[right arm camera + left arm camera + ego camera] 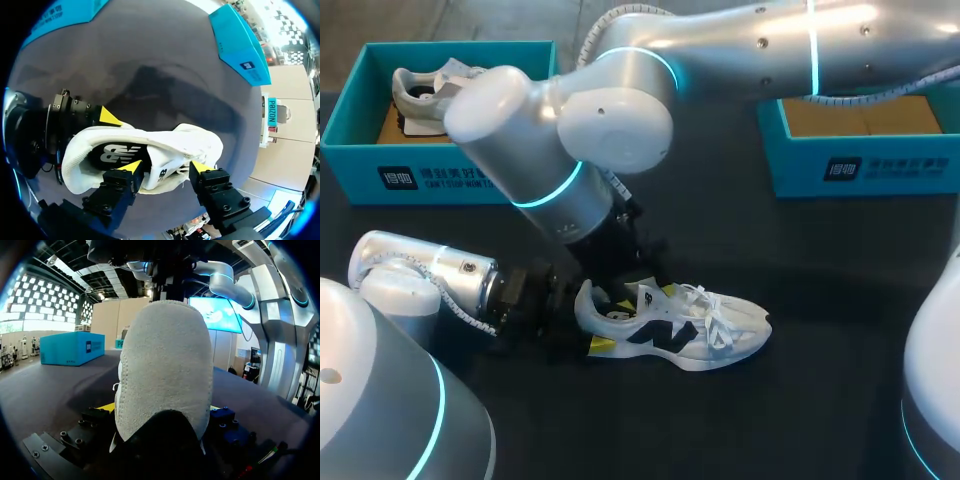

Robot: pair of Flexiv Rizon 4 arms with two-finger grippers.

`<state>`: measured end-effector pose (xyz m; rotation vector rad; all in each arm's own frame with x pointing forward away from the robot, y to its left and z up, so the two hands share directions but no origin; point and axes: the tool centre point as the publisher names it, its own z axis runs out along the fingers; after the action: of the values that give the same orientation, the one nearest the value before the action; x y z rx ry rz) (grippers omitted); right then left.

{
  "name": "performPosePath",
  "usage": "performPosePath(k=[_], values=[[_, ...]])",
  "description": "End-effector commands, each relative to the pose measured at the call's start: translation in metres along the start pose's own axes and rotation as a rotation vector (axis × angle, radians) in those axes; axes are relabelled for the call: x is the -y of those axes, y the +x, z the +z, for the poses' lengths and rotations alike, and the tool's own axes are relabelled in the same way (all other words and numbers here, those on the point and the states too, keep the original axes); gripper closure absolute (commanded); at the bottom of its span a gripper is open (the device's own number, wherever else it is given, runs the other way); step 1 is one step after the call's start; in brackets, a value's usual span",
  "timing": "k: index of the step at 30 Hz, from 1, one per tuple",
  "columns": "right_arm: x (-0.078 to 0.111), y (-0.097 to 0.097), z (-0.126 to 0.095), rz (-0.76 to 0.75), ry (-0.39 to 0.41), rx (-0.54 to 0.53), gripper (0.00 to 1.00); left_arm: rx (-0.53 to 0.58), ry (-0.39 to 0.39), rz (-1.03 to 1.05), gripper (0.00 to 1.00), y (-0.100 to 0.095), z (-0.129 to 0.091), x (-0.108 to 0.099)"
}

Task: Take the shoe out of the shoebox, open the shoe tongue, remove and reinsert the insole, then place the shoe into the shoebox

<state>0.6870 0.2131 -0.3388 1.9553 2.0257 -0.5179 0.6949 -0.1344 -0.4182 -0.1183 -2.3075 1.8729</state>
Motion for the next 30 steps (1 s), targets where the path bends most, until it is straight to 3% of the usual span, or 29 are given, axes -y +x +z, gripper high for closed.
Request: performPosePath(k=[1,12,22,30], values=[[0.006,-0.003,0.005,0.297,-0.011,-0.010,0.42,-0.001,-0.001,-0.001,1.00,0.000,-0.001,-0.002],[0.004,-0.018,0.008,0.307,-0.006,-0.004,0.45,-0.001,-0.001,-0.001,1.00,0.000,-0.001,-0.002],[0.005,-0.035,0.009,0.313,0.006,-0.011,0.35,-0.001,-0.001,-0.001,1.00,0.000,-0.001,-0.002],[0.009,-0.039,0.008,0.321,0.012,-0.026,0.50,-0.001,-0.001,-0.001,1.00,0.000,-0.001,-0.002]])
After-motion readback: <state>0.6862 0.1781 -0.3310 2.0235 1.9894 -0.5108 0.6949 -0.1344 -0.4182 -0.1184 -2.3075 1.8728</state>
